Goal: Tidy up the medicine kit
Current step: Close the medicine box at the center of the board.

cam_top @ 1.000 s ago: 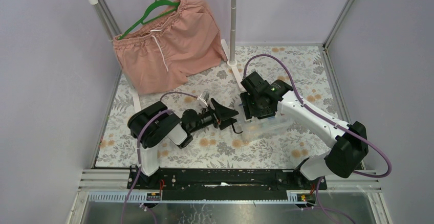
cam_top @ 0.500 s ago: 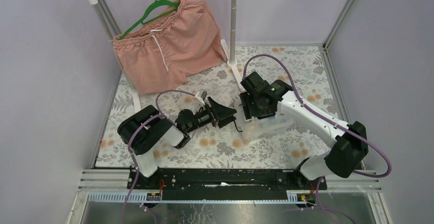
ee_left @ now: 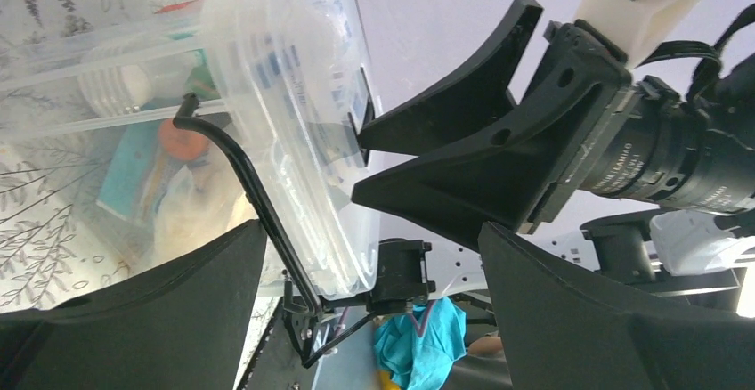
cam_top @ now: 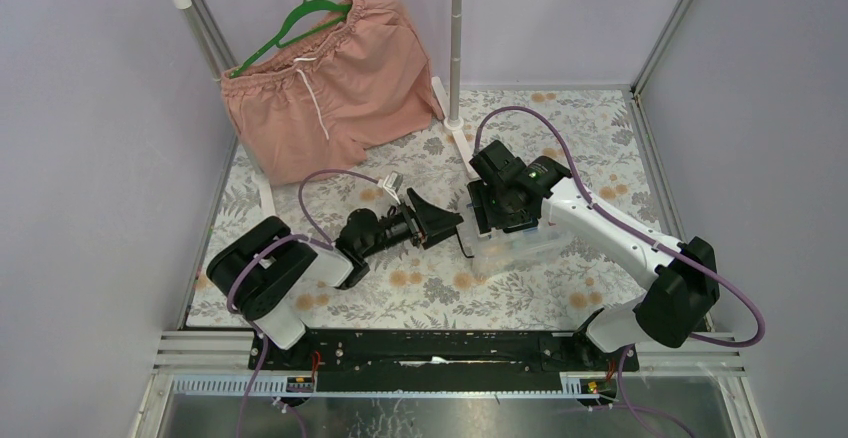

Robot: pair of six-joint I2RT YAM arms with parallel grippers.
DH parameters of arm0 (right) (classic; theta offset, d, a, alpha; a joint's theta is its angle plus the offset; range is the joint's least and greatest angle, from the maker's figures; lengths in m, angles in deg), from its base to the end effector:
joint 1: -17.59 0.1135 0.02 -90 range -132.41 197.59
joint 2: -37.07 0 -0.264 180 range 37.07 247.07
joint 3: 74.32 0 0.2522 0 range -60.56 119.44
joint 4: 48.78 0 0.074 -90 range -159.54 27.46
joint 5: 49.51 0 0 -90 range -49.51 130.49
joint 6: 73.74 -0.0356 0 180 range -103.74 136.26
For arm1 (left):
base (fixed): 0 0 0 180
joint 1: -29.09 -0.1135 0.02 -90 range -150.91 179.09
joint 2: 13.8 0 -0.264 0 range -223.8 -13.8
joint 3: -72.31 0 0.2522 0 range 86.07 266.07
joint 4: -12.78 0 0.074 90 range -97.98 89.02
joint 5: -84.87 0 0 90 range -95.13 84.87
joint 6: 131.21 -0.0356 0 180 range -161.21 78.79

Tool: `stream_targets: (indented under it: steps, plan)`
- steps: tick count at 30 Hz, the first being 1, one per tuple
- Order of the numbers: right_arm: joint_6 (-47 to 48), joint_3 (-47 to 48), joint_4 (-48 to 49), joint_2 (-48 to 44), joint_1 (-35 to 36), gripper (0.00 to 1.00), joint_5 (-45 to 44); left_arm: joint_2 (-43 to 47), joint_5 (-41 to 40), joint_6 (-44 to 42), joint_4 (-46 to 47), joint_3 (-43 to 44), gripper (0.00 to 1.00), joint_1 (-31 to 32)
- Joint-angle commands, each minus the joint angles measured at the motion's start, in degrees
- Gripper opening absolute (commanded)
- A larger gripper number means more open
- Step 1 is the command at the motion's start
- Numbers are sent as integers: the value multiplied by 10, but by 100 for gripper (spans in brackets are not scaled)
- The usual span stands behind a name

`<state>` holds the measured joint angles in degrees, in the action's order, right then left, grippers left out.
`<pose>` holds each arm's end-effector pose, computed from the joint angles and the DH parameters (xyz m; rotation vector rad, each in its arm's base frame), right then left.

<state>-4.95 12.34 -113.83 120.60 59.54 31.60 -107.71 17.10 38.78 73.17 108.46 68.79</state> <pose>0.2219 0.1921 0.2933 -0.4247 2.6058 0.1709 0.2064 -0.1888 0.1685 -0.2804 1.8715 -1.8610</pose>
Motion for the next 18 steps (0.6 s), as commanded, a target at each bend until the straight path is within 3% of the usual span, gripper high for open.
stream_targets:
  steps: [1,10,18]
  plan:
    - [-2,-27,-17,34,10,61,37,6,-13,-29,-23,-12,98,0]
    - [0,-26,-17,34,10,61,38,-12,-1,-22,-2,-4,97,0]
    - [0,-29,-13,36,10,61,40,26,-2,-44,-51,8,86,0]
